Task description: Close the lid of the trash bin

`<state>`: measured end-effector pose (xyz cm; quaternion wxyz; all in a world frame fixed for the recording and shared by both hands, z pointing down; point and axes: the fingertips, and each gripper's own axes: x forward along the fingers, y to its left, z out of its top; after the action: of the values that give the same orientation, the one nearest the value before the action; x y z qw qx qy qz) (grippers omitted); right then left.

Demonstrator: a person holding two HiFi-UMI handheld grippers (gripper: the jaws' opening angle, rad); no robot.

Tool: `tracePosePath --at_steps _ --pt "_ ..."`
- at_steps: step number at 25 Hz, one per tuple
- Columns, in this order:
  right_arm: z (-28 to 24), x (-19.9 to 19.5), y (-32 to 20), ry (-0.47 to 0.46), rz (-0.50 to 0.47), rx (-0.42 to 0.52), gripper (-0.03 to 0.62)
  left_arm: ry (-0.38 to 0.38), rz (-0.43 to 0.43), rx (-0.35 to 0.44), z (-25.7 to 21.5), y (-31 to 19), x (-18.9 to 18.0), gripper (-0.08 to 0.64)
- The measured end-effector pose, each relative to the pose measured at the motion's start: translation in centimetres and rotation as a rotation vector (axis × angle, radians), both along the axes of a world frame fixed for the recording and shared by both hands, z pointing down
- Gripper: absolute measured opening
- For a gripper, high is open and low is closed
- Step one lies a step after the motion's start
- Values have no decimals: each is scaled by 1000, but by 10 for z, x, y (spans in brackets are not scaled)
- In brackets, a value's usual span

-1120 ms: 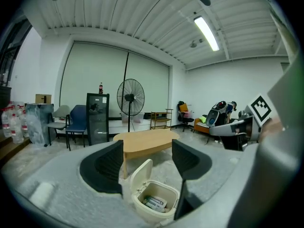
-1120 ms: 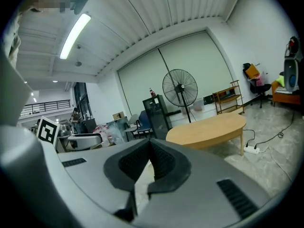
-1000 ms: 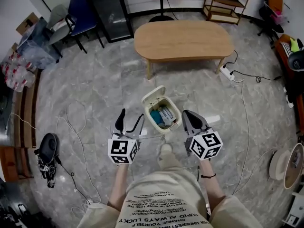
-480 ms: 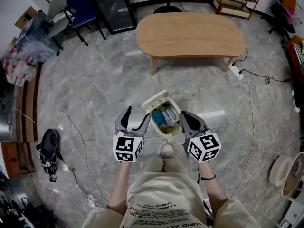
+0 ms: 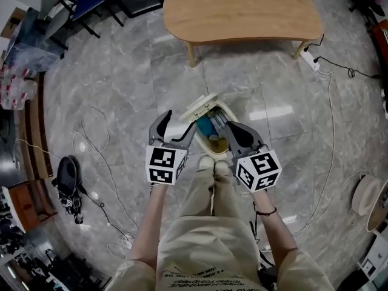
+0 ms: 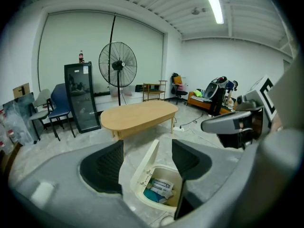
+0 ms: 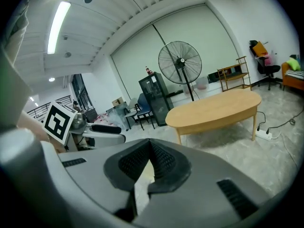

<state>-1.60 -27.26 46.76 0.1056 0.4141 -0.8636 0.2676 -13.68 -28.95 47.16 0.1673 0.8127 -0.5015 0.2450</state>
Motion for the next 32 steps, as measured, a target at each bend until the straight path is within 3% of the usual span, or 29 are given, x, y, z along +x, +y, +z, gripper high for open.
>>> tracePosePath --at_steps 13,18,32 --pt "81 -2 12 -31 112 -133 5 -147 207 -174 91 -13 17 308" --pt "94 -7 21 -63 137 -167 5 -202 272 -197 104 -12 21 308" --pt "113 0 45 -75 235 -210 5 -220 345 -241 113 1 41 307"
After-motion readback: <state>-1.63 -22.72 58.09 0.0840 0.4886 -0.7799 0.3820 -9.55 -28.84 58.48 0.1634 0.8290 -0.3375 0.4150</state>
